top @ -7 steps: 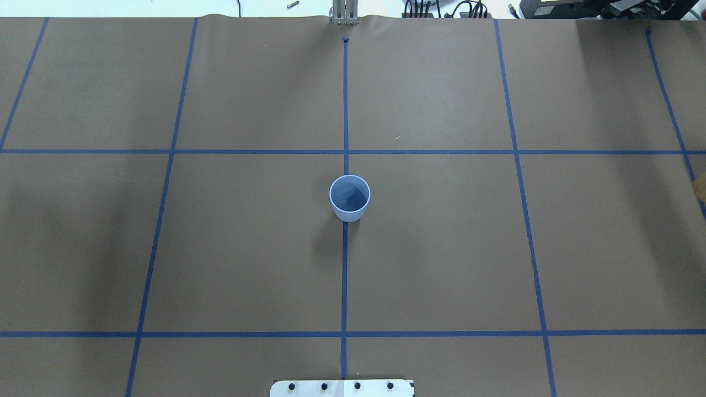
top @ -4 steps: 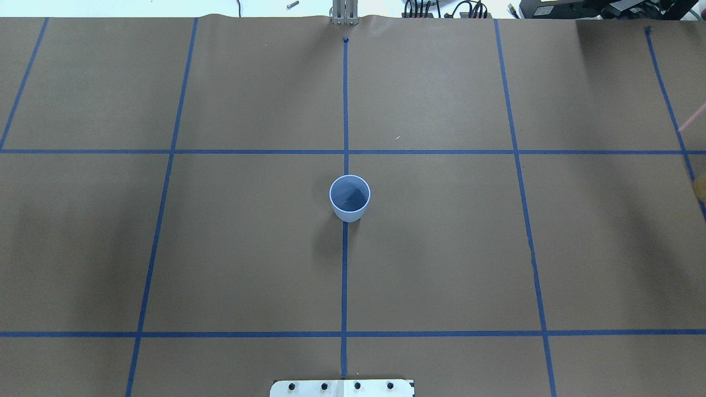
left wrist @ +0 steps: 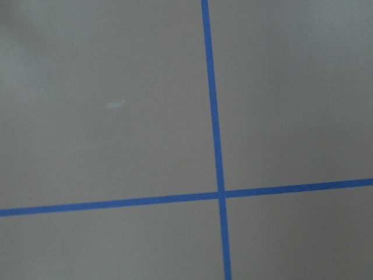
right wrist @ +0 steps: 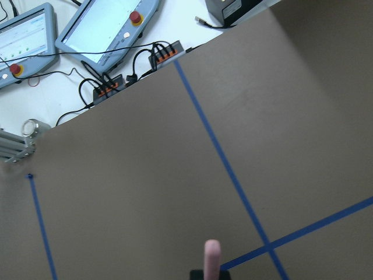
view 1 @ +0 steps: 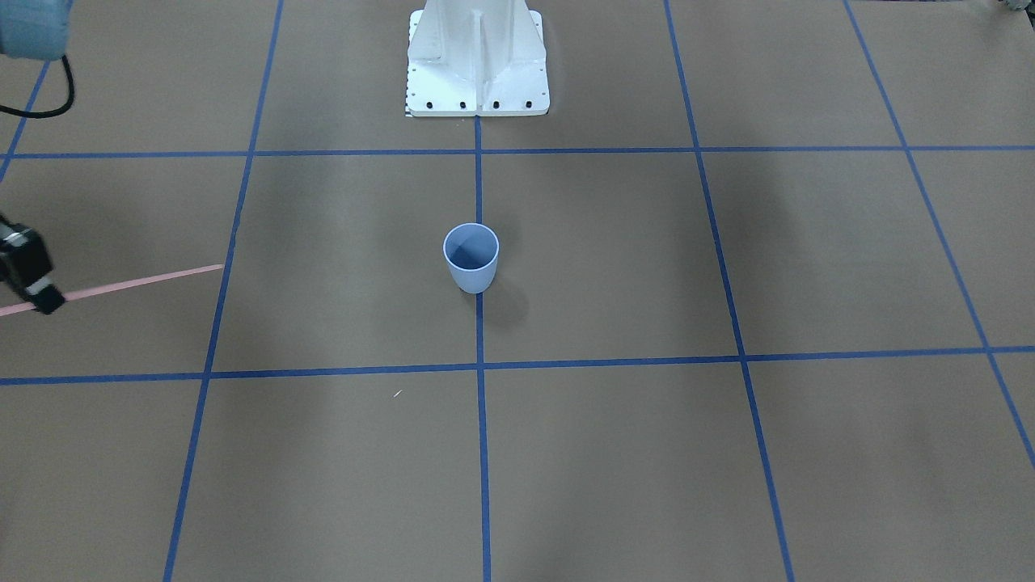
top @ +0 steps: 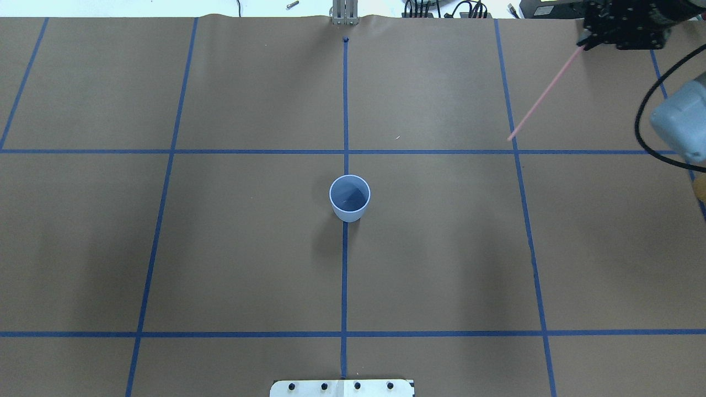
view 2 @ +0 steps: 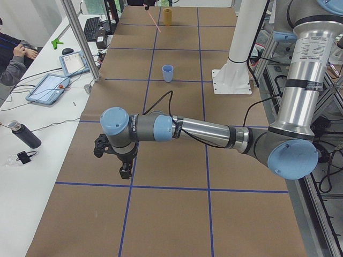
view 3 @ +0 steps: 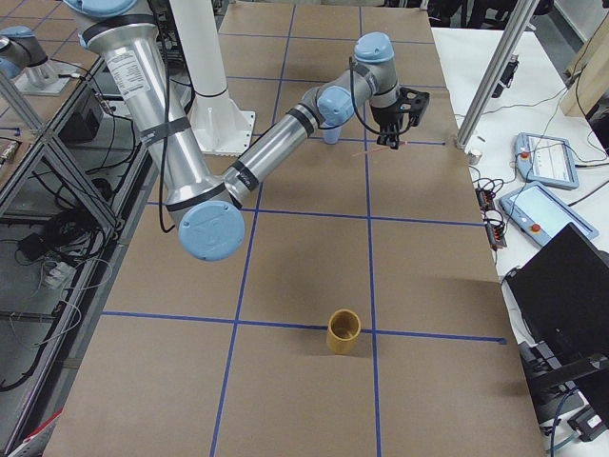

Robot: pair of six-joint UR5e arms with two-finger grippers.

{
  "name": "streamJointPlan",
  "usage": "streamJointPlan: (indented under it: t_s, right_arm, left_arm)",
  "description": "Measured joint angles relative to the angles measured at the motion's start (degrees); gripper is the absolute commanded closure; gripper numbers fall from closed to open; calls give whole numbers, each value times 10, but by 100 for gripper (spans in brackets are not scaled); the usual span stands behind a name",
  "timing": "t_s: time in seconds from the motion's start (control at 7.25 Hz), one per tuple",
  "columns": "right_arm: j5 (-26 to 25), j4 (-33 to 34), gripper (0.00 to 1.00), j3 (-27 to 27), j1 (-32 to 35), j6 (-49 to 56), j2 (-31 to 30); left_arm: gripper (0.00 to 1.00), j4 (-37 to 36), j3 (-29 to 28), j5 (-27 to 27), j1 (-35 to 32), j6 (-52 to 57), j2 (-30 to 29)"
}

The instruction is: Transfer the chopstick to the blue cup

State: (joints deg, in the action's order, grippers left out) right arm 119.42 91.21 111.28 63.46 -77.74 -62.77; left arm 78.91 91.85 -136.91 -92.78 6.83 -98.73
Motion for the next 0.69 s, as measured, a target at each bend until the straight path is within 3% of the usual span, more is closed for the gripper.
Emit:
streamJointPlan:
  t_s: [0.41,0.69]
  right_arm:
    - [-162,186,100,-8,-160,-187,175]
    - [-239,247,100,-68,-224,-296,259]
  left_arm:
    - [2,1,-2,-2,1,-3,4]
    - [2,3,-2,-3,1,-3,6]
